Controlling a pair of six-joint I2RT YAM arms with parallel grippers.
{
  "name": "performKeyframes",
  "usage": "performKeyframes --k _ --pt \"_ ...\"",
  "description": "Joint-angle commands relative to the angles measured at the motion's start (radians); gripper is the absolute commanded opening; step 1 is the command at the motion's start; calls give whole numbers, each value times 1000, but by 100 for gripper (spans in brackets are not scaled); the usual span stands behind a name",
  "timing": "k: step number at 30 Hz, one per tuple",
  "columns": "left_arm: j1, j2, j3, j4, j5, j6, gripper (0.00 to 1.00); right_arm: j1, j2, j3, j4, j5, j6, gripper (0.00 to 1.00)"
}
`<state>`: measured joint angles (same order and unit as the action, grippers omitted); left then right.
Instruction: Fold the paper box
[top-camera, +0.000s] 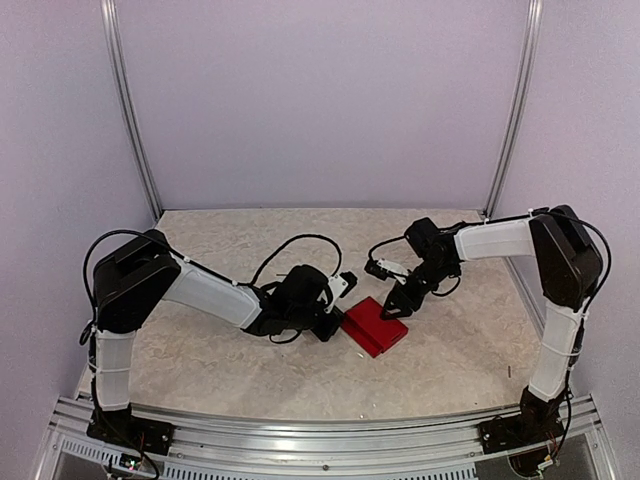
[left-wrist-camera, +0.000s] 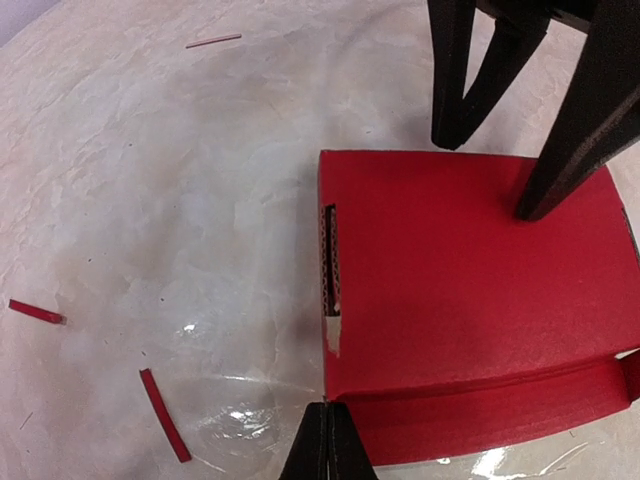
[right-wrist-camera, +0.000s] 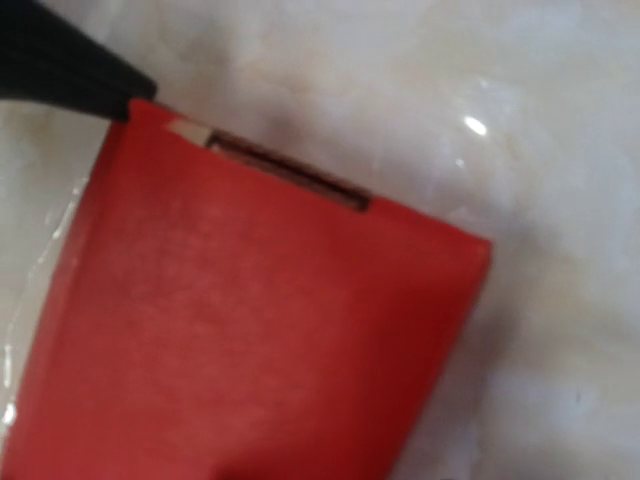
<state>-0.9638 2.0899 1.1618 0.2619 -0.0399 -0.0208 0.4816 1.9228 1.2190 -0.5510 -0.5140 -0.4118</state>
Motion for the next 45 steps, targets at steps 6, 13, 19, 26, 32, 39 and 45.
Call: performKeyframes --k 6,13,19,26,32,39,45 --pt "-18 -55 -105 107 -36 34 3 -30 73 11 -14 56 70 31" --pt "-28 -93 -173 205 -26 -4 3 -58 89 1 -17 35 71 29" --pt "-29 -83 -159 214 -21 -13 6 -59 90 -2 -20 20 67 30" --pt "14 -43 -98 164 28 -113 13 -59 87 -8 -20 12 64 30" --pt "60 -44 -124 186 188 -217 16 -59 83 -10 -20 10 64 30" --pt "82 -46 -177 269 312 -326 23 -61 82 -10 -18 11 64 30" --pt "82 8 -147 278 334 -339 15 -61 83 -12 -20 11 64 30"
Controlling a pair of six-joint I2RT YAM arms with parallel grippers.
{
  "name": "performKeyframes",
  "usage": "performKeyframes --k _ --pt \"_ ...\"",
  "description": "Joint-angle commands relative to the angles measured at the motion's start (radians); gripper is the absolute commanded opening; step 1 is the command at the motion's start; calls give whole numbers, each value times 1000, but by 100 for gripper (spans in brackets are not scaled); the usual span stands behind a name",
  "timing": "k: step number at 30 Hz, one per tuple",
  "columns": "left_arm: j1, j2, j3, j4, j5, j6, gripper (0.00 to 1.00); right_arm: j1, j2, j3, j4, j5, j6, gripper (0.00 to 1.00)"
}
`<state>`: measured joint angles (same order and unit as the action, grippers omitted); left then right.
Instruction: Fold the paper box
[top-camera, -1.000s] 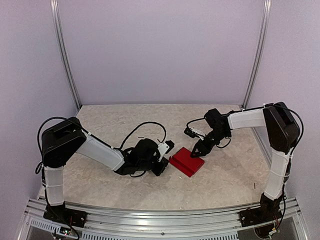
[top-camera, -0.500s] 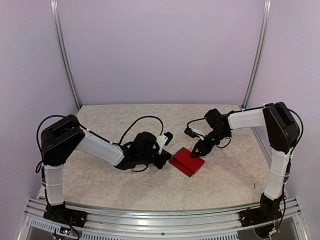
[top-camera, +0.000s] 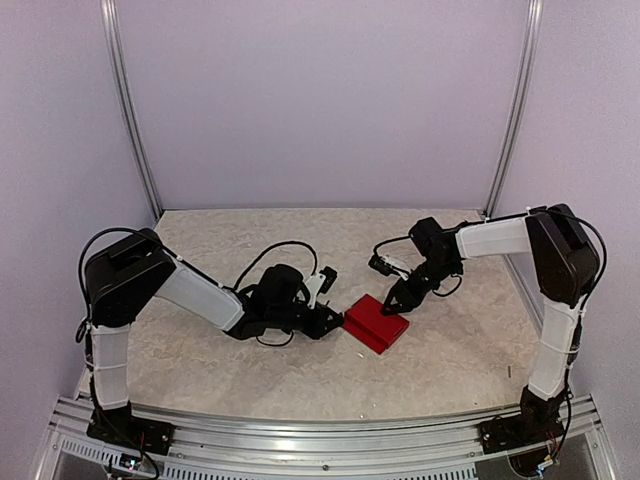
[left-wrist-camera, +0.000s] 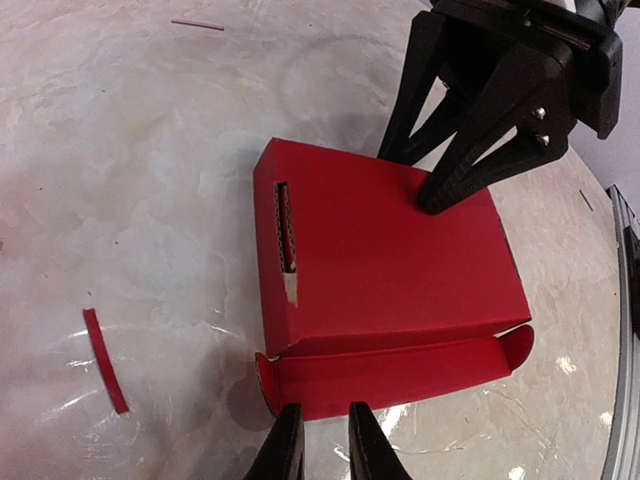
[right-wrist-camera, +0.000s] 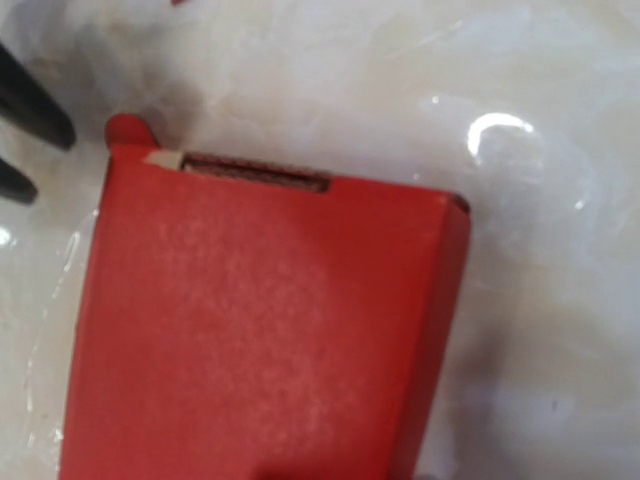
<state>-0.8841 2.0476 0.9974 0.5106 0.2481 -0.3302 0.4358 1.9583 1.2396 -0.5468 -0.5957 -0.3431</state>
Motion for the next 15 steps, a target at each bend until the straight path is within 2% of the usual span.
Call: performKeyframes --k 1,12,15 --pt "2 55 20 32 42 -32 15 -15 48 -32 -25 93 -5 30" --pt "9 44 21 9 3 -46 9 -21 47 -39 -24 90 -7 30" --pt "12 6 -3 -15 -51 -52 15 -23 47 -41 -25 87 -7 30"
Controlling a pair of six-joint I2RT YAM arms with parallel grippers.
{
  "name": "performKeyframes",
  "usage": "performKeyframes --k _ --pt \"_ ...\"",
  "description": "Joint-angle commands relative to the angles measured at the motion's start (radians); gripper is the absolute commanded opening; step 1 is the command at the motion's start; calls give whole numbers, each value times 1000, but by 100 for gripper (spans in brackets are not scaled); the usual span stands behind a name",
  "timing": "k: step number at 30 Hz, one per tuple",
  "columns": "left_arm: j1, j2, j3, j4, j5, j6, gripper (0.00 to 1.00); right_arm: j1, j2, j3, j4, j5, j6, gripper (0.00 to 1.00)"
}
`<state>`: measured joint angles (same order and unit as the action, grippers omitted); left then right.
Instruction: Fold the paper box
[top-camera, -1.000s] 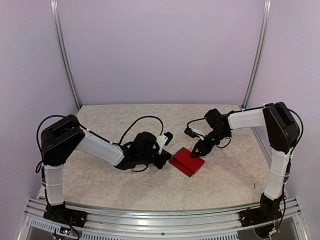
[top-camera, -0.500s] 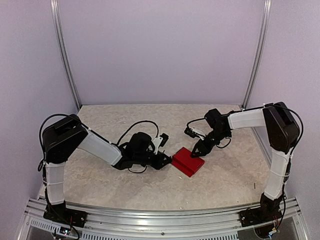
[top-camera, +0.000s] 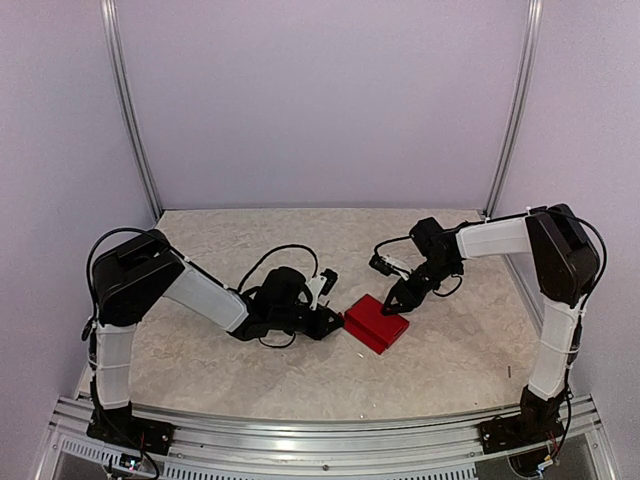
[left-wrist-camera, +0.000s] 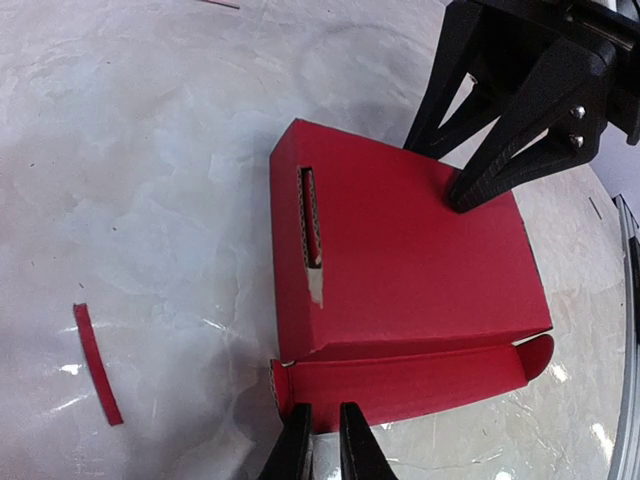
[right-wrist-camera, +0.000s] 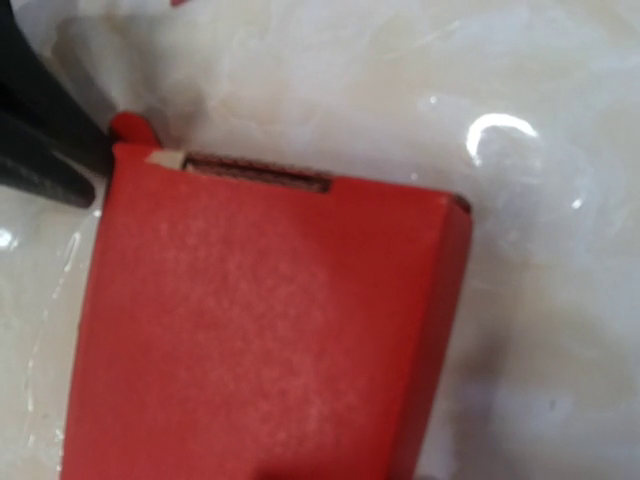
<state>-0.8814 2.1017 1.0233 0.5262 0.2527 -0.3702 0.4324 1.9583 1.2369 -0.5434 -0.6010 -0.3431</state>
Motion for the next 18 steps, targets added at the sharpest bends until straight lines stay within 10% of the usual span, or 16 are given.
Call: performKeyframes --k 1,18 --pt "11 -62 -29 -46 -74 -15 19 -20 48 -37 -29 91 -7 30" --pt "30 33 105 -117 -16 -36 16 -21 50 -33 -30 89 -5 30"
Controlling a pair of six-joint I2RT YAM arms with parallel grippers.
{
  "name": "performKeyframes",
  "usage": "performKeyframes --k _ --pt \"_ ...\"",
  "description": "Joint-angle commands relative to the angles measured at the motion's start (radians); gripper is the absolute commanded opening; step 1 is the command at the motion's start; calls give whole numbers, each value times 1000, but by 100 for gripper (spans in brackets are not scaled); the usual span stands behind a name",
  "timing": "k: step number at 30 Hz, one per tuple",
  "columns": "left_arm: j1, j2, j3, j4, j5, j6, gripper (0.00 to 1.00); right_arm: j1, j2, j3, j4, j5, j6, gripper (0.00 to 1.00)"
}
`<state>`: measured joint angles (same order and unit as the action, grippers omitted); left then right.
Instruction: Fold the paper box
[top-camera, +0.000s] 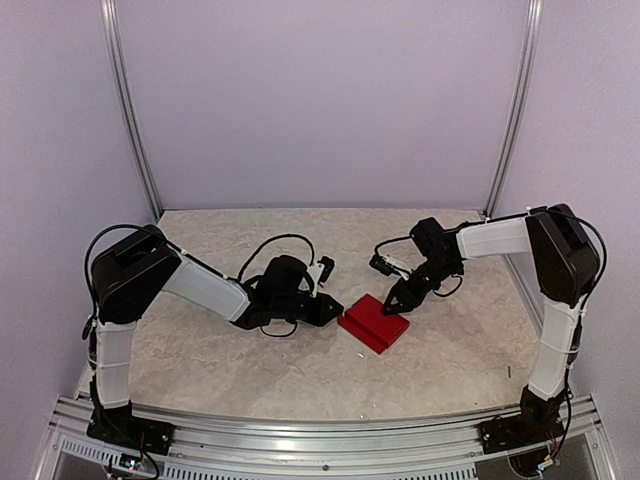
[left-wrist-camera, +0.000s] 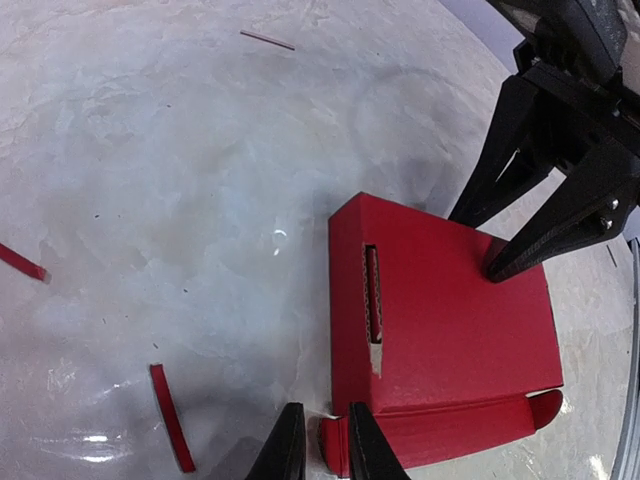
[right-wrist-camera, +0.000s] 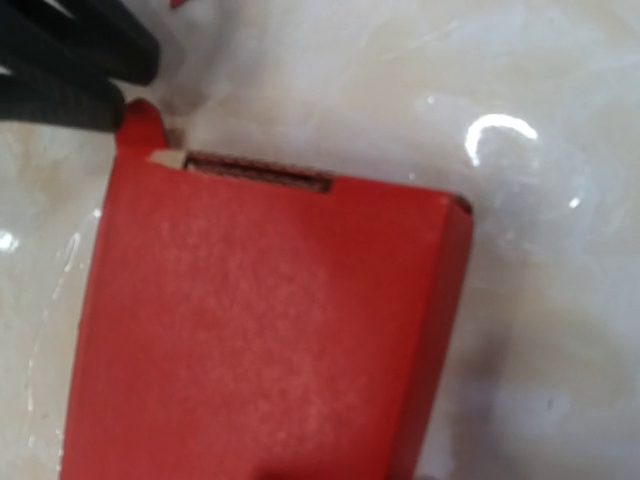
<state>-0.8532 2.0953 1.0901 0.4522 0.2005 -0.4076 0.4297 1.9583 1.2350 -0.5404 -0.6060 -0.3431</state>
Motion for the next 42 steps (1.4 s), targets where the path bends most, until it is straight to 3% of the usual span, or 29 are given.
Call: performKeyframes --k 1,6,16,22,27,34,42 --pt "1 43 45 -51 37 1 17 -19 49 -31 -33 94 -5 30" --pt "0 51 44 -61 36 -8 17 -18 47 -35 -32 92 -5 30" --pt "-10 46 14 1 61 -7 0 -19 53 -34 -31 92 -2 30" --pt "-31 33 -16 49 22 40 0 -42 68 -22 -46 79 8 29" --pt "-38 39 -20 69 11 82 0 -52 -57 -24 -49 -1 -46 30" --pt "-36 48 7 49 18 152 0 19 -227 -66 -6 21 -138 34" --pt "-35 52 30 43 24 192 0 110 -33 -11 -57 -91 -142 27"
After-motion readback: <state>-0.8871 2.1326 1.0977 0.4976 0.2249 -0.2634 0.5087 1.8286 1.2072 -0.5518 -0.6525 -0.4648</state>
